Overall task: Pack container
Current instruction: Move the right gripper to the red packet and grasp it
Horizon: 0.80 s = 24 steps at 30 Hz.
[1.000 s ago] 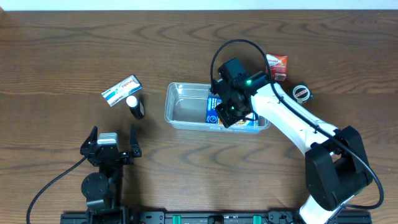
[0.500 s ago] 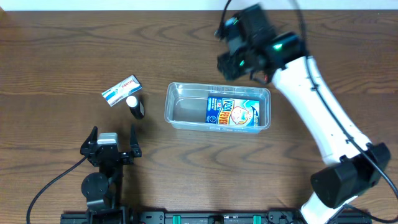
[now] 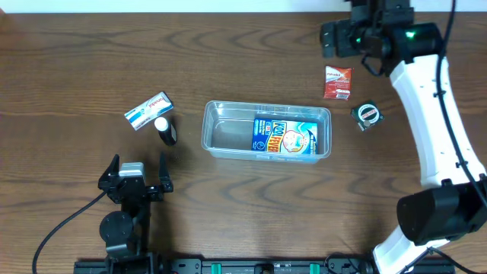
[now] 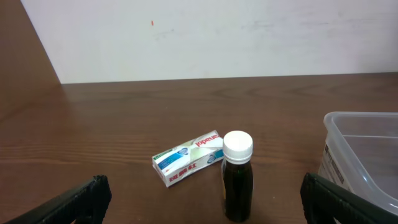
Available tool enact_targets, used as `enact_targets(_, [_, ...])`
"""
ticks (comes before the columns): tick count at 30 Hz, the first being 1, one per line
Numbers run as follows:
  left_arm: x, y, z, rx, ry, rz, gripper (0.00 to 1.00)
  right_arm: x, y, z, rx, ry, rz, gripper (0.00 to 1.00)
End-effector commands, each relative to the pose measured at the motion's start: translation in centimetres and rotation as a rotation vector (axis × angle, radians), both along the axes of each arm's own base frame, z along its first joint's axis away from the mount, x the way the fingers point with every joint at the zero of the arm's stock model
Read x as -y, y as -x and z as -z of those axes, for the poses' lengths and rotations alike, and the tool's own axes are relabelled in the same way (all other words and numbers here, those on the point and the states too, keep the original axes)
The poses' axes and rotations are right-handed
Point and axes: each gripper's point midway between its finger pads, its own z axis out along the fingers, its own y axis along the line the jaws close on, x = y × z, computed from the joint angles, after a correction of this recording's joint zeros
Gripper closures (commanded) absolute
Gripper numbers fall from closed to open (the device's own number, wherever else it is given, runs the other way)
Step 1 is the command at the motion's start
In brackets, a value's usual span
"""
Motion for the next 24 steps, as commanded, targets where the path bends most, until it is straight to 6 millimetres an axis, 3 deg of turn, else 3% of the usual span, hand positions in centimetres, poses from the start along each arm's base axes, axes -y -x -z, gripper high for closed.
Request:
enact_targets(1, [0.0,0.1,1.6,-0.049,0.017,0.001,0.02,2.9,-1.2,3.2,-0.064,-0.010,0.106,0.03])
enact_targets(6, [0.0,0.1,1.6,-0.049,0.017,0.001,0.02,4.9,-2.3,8.6,-0.175,-0.007,0.156,0.04])
enact_targets(12, [0.0,0.1,1.6,-0.049,0.017,0.001,0.02,5.4,-3.3,14.2,-0.267,-0.005,0.164,0.05])
enact_targets(18, [0.0,0.1,1.6,-0.049,0.017,0.001,0.02,4.6,-4.4,17.0,-0.281,-0.025,0.136,0.07])
enact_targets(24, [0.0,0.1,1.6,-0.049,0.017,0.001,0.02,5.1,-4.4,20.1,-0.323,0.043,0.238,0.07])
